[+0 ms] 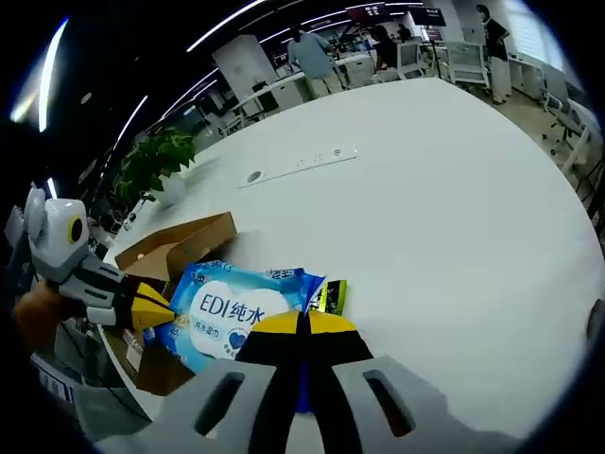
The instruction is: Operate the shoe box by opening the lid, removing the specified soft item, and placing it in the target area until the item is outside and the box remains undamaged.
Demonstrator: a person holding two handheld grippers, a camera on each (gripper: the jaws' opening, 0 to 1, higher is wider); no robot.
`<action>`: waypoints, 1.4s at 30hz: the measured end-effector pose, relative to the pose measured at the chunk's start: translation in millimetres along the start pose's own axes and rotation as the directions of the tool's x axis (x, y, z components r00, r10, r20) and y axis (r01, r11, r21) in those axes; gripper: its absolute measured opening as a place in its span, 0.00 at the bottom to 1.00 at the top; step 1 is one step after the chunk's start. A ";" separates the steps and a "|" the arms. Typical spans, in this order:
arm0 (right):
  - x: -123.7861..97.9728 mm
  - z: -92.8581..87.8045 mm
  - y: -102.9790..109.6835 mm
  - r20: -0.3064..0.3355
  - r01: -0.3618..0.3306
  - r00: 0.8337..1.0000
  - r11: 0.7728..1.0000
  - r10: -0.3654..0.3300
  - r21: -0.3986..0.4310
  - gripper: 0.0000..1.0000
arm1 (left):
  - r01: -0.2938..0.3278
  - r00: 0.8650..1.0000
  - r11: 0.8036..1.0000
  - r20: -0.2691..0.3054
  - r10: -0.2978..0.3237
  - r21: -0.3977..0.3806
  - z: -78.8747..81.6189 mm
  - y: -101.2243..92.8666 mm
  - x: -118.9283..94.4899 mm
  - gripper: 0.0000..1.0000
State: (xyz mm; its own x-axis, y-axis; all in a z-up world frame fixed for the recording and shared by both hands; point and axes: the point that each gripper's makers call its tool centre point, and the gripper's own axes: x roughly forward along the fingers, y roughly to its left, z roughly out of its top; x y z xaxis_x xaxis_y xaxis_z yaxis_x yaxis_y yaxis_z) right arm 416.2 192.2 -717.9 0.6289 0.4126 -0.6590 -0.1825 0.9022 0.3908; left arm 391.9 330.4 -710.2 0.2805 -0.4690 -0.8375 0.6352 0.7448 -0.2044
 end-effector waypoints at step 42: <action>26.1 -18.9 -25.7 0.042 0.083 0.996 0.995 -0.081 -0.053 0.02 | -0.085 0.987 0.948 -0.102 0.122 0.306 -15.8 4.2 24.7 0.03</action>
State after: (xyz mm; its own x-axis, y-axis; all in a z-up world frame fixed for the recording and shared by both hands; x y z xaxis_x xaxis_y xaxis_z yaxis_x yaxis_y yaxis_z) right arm 423.1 182.2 -757.3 0.6726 0.3329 -0.6609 -0.1695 0.9386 0.3004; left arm 390.1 329.4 -739.7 0.2805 -0.3239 -0.9036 0.7985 0.6012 0.0324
